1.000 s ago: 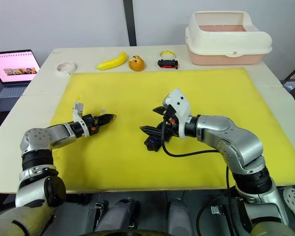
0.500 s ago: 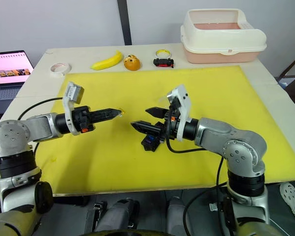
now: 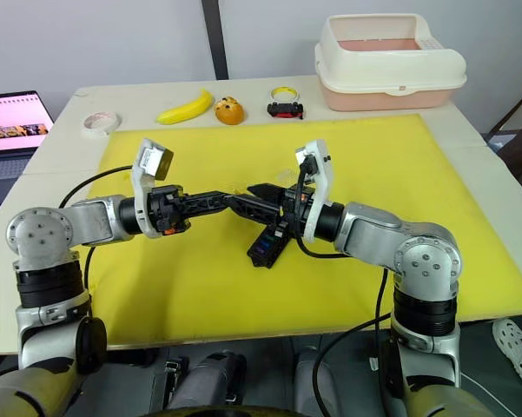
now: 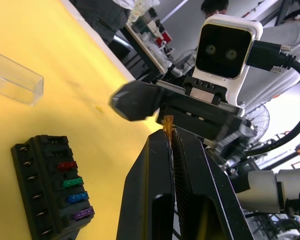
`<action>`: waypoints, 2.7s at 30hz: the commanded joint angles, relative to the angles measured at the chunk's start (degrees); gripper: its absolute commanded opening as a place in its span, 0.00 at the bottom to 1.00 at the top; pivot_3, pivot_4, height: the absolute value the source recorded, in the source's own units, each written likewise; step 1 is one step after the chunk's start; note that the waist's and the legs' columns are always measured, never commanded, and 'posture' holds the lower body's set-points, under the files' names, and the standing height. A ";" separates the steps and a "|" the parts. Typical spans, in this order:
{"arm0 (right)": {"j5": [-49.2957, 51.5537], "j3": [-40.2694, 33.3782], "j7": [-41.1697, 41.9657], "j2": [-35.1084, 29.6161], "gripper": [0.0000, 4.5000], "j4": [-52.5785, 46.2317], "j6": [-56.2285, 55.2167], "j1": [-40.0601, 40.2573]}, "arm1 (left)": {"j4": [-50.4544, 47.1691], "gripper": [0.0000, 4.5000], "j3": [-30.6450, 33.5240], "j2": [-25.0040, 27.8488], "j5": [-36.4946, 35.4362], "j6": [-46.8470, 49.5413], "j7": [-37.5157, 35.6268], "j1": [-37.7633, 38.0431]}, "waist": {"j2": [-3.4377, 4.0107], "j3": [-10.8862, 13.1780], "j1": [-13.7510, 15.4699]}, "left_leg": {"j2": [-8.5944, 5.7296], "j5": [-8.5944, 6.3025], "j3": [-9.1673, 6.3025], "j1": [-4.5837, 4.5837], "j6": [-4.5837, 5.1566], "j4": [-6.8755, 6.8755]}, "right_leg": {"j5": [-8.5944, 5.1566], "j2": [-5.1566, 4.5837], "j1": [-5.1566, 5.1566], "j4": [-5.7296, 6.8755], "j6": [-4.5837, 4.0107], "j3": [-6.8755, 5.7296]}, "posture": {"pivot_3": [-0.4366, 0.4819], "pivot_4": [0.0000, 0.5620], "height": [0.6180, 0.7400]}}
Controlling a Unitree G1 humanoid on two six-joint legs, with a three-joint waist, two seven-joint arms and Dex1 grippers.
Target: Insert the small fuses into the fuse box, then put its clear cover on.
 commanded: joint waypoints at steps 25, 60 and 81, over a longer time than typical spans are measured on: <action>10.28 2.91 -5.26 -5.17 0.52 1.05 -6.91 0.67 | 0.17 0.00 -1.07 1.80 -3.47 -3.73 -0.66 1.11 | 0.00 0.00 0.08 | 0.00 0.00 0.02 0.00 0.01 -0.03 | 0.00 0.00 0.00 -0.04 0.00 0.00 | 0.48 0.27 1.00; 14.85 5.30 -7.32 -7.16 0.35 1.07 -9.57 1.46 | 1.84 0.00 -2.32 1.57 -8.43 -5.15 3.15 -0.46 | -0.01 0.01 0.08 | 0.00 -0.02 0.02 0.00 0.04 -0.04 | 0.00 0.00 0.01 -0.08 0.00 0.01 | 0.48 0.27 1.00; 25.02 5.63 -10.00 -9.99 0.05 1.40 -13.57 1.28 | 1.98 0.00 -4.16 2.99 -10.29 -7.23 3.65 0.44 | -0.02 0.01 0.07 | 0.01 -0.04 0.02 0.00 0.08 -0.05 | 0.00 0.00 0.02 -0.11 0.00 0.01 | 0.48 0.27 1.00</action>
